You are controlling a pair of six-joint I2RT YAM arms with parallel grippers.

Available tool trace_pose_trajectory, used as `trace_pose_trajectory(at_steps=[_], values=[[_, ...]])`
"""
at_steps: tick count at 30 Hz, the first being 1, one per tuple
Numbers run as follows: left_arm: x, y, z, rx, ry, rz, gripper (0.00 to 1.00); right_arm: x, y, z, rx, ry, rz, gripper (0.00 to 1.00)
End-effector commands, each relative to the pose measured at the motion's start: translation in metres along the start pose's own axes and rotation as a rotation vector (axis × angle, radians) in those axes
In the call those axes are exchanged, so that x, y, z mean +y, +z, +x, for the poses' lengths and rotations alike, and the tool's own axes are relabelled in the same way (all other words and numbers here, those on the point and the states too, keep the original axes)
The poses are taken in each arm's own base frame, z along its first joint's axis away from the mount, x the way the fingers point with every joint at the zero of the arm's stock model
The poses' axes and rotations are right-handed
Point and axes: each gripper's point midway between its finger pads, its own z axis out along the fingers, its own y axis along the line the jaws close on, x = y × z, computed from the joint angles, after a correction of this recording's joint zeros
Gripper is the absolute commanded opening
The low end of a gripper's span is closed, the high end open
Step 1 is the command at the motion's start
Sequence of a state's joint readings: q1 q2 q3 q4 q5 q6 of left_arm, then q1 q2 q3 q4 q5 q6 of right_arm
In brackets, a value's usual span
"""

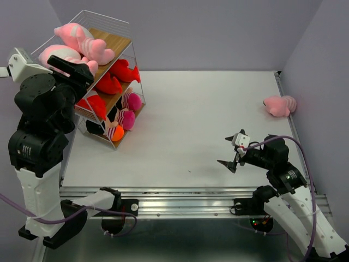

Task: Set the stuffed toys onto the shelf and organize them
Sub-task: Grab a stuffed toy with the right arm

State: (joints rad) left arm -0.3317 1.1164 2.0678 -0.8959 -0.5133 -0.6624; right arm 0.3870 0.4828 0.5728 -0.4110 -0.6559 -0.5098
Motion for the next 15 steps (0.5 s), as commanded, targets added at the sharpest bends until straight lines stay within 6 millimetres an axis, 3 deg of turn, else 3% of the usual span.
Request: trace_pose_trajectory(at_steps=[1, 5, 15], values=[[0.003, 0.005, -0.011, -0.055, -0.031, -0.044, 0.71, -0.002, 0.0, -0.005, -0.033, -0.033, 0.005, 1.0], [-0.002, 0.019, -0.014, -0.07, -0.005, -0.072, 0.72, -0.003, 0.0, -0.005, -0.031, -0.034, 0.009, 1.0], [0.012, 0.013, -0.039, -0.174, 0.033, -0.136, 0.75, -0.003, 0.0, -0.006, -0.034, -0.039, 0.011, 1.0]])
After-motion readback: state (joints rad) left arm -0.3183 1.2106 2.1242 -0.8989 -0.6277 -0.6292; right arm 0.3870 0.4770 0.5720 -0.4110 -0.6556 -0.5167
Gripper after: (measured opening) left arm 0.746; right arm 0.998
